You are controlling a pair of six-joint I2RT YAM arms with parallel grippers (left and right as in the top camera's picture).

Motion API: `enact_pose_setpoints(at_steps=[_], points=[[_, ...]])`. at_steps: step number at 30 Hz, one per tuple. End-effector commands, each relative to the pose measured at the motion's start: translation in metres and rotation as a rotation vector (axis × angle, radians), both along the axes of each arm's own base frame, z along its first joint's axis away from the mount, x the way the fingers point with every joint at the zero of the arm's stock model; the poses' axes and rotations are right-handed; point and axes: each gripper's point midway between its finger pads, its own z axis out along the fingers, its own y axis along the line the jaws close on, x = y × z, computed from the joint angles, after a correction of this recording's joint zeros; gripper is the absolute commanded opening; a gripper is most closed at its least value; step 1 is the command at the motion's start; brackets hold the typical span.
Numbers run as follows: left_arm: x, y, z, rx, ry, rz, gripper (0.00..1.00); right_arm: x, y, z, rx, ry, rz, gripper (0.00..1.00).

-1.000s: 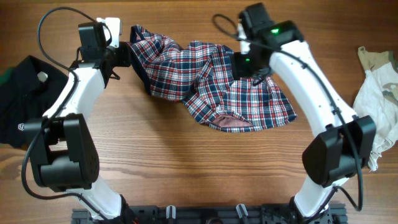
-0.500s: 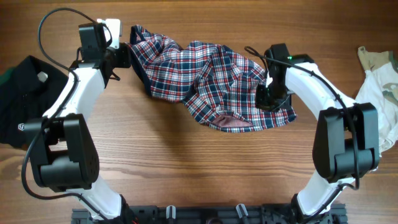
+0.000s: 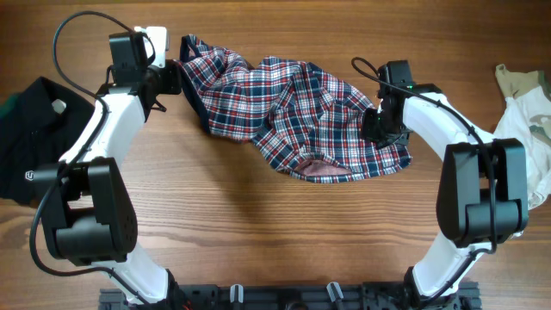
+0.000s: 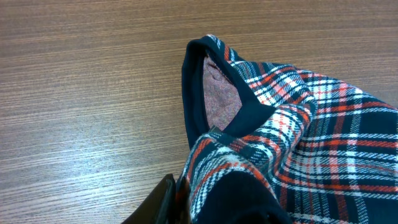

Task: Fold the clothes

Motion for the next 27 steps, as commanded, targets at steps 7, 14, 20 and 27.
enact_pose_setpoints(at_steps=[7,14,20,27], points=[[0.000,0.006,0.013,0.007,-0.022,0.012,0.24,0.055,-0.064,-0.046,-0.035,-0.167,-0.002,0.04],[0.004,0.006,0.017,0.009,-0.048,0.012,0.25,0.170,-0.109,0.055,0.038,-0.621,0.036,0.04],[0.002,0.006,0.015,0.008,-0.035,0.012,0.32,0.139,-0.086,0.143,0.128,-0.416,0.046,0.04],[0.024,0.005,0.076,-0.009,-0.252,0.015,0.83,0.071,-0.046,0.081,0.192,-0.112,0.073,0.09]])
